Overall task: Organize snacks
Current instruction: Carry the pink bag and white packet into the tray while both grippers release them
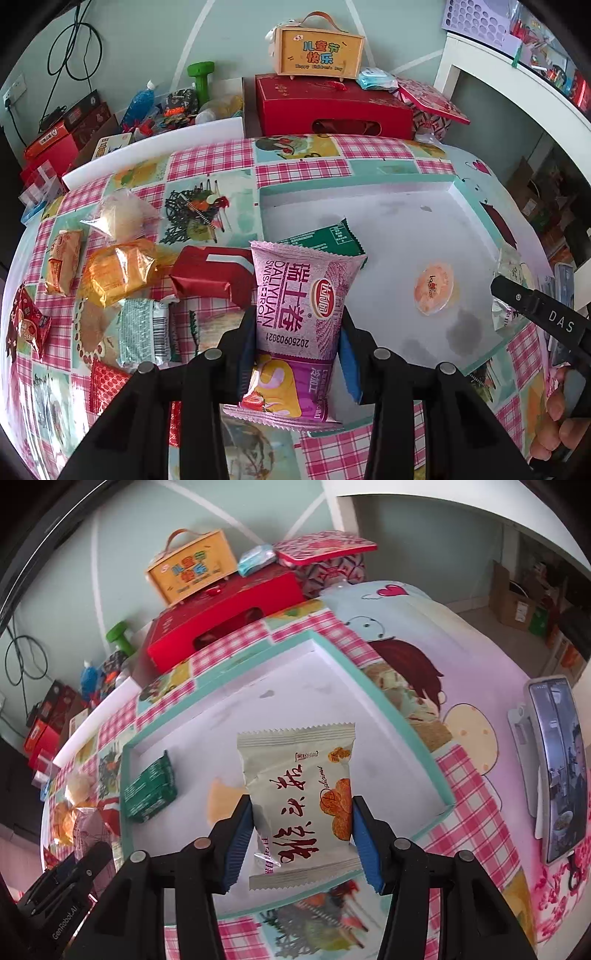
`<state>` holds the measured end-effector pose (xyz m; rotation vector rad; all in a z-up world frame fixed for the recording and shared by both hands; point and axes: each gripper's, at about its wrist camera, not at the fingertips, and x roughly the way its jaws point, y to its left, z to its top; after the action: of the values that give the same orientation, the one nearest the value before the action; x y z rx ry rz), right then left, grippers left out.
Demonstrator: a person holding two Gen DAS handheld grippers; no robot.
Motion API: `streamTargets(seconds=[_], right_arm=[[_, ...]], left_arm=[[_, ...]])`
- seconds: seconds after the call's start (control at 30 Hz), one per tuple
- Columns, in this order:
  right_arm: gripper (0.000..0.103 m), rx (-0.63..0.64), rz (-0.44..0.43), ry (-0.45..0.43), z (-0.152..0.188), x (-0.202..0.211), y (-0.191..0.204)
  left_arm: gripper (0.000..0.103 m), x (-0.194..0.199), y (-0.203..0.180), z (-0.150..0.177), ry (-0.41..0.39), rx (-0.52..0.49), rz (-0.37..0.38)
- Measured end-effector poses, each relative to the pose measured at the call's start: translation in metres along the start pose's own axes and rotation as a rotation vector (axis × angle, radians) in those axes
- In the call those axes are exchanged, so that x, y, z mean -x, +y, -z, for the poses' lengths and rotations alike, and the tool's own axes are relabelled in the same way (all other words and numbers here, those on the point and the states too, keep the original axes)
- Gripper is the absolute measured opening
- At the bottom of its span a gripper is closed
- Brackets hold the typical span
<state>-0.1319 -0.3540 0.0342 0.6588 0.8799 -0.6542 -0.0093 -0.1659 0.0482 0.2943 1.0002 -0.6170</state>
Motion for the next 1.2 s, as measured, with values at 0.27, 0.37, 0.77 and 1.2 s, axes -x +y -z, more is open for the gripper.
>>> streamTargets(seconds=[0.27, 0.37, 0.77, 1.2], right_arm=[[0.055, -0.044, 0.001, 0.004, -0.005, -0.014, -0.016], [0.055, -0.053, 0.003, 0.016, -0.005, -0.018, -0.019], [0.055, -0.048, 0.015, 0.037, -0.003, -0.025, -0.019], [0.074, 0.069, 0.044, 0.040, -0.001, -0.026, 0.005]], left_arm=[[0.041, -0.014, -0.029, -0.012, -0.013, -0.057, 0.031], [0.042, -0.018, -0.035, -0.012, -0.019, -0.066, 0.038], [0.073, -0.016, -0.021, -0.010, 0.010, -0.021, 0.025], [0.080, -0.029, 0.035, 0.000, 0.125, 0.188, -0.115]])
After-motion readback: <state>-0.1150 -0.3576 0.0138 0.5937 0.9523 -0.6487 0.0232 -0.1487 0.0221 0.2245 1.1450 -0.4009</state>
